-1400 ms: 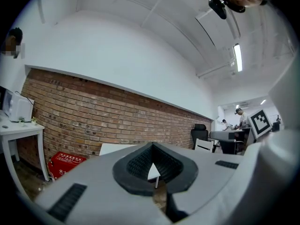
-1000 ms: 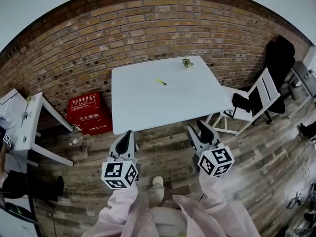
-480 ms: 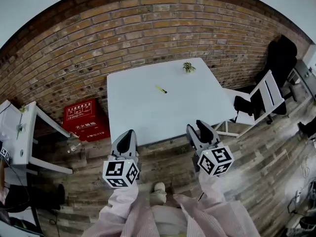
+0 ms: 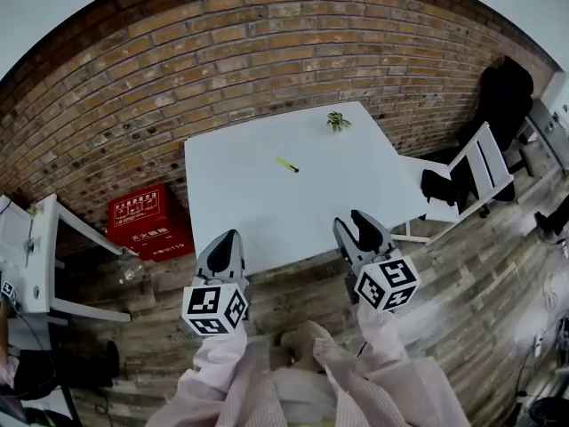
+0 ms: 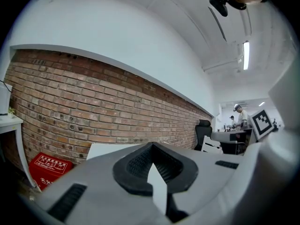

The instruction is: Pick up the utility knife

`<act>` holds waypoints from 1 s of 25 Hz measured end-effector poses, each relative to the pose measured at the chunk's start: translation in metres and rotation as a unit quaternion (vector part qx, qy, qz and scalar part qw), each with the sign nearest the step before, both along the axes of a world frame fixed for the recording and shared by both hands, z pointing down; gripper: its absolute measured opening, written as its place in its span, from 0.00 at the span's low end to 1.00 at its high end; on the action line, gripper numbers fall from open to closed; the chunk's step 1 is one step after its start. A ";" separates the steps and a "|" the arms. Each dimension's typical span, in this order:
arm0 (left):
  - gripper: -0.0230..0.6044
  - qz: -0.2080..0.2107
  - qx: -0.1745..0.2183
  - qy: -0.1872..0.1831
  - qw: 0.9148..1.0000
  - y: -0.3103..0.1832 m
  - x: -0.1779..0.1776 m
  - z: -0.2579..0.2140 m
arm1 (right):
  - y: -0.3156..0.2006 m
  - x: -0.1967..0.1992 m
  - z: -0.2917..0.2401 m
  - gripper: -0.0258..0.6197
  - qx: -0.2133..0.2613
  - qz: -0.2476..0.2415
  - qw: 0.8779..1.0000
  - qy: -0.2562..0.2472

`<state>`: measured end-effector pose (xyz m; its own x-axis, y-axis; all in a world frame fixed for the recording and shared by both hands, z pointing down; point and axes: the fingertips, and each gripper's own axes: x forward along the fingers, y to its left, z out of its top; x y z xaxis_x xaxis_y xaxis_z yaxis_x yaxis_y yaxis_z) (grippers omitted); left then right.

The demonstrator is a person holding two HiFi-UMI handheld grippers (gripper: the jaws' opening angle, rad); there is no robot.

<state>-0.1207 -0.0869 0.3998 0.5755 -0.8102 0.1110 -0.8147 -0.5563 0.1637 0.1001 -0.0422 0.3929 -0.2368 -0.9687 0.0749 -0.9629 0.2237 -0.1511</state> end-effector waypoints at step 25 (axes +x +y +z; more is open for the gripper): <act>0.02 -0.043 -0.069 -0.011 0.997 -0.138 0.054 0.049 | -0.173 0.040 0.051 0.28 -0.069 -0.064 0.995 -0.015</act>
<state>-0.0669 -0.2252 0.4487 0.5011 -0.8323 0.2371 -0.8625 -0.4580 0.2152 0.1400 -0.2150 0.4442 -0.3615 -0.9114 0.1965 -0.9226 0.3191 -0.2169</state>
